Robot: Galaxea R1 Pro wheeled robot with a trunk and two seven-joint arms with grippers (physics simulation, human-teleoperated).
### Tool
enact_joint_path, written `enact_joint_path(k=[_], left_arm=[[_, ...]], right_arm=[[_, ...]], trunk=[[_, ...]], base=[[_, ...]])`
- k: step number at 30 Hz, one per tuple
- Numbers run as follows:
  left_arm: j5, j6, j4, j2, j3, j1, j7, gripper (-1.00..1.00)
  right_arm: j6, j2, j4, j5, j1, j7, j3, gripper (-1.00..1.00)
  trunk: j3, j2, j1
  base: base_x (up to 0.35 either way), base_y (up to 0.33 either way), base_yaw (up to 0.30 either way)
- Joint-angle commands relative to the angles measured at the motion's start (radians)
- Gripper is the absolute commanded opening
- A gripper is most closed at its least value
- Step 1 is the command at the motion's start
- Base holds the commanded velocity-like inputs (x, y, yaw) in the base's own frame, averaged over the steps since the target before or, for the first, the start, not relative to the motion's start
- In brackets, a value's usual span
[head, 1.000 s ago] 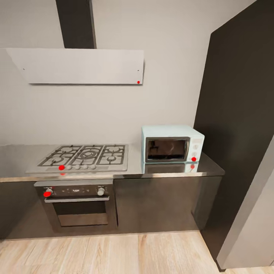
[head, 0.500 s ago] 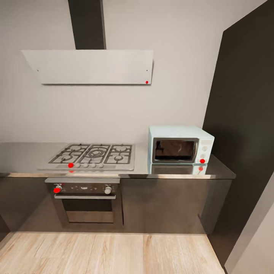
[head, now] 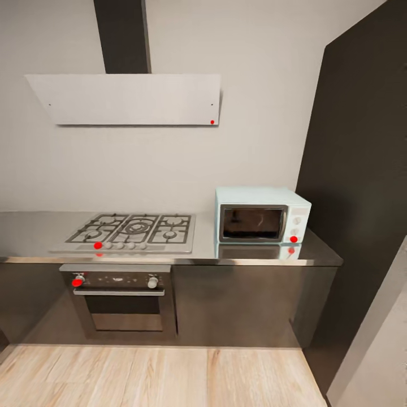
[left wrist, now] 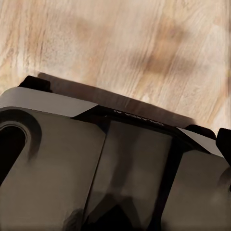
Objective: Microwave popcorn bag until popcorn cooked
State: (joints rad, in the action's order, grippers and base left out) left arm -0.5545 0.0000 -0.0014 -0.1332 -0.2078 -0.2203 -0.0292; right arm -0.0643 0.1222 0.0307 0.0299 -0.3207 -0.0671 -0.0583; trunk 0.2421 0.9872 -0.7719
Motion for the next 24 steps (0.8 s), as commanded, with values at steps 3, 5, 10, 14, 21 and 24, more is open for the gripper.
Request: enact_joint_path(k=[3, 5, 10, 14, 21, 24], left_arm=[[-0.008, 0.000, 0.000, 0.000, -0.008, -0.001, -0.003, 1.00], [-0.008, 0.000, 0.000, 0.000, -0.008, -0.001, -0.003, 1.00], [-0.008, 0.000, 0.000, 0.000, -0.008, -0.001, -0.003, 1.00], [-0.008, 0.000, 0.000, 0.000, -0.008, -0.001, -0.003, 1.00], [-0.008, 0.000, 0.000, 0.000, -0.008, -0.001, -0.003, 1.00], [-0.008, 0.000, 0.000, 0.000, -0.008, -0.001, -0.003, 1.00]], right_arm=[[-0.006, 0.000, 0.003, 0.003, -0.001, -0.004, -0.006, 1.00], [-0.006, 0.001, 0.003, 0.003, -0.001, -0.004, -0.006, 1.00], [-0.006, 0.002, 0.004, 0.003, -0.001, -0.004, -0.006, 1.00], [-0.005, 0.002, 0.004, 0.003, -0.001, -0.004, -0.006, 1.00], [-0.005, 0.001, 0.004, 0.004, -0.001, -0.006, -0.006, 1.00], [-0.006, 0.001, 0.004, 0.004, -0.001, -0.006, -0.006, 1.00]], trunk=[[0.001, 0.001, 0.000], [0.001, 0.001, 0.000], [0.001, 0.001, 0.000], [0.001, 0.001, 0.000], [0.001, 0.001, 0.000], [0.001, 0.001, 0.000]], base=[[0.000, -0.271, 0.000], [0.000, -0.272, 0.000], [0.000, -0.272, 0.000], [0.000, -0.272, 0.000], [0.000, -0.272, 0.000], [0.000, -0.163, 0.000]])
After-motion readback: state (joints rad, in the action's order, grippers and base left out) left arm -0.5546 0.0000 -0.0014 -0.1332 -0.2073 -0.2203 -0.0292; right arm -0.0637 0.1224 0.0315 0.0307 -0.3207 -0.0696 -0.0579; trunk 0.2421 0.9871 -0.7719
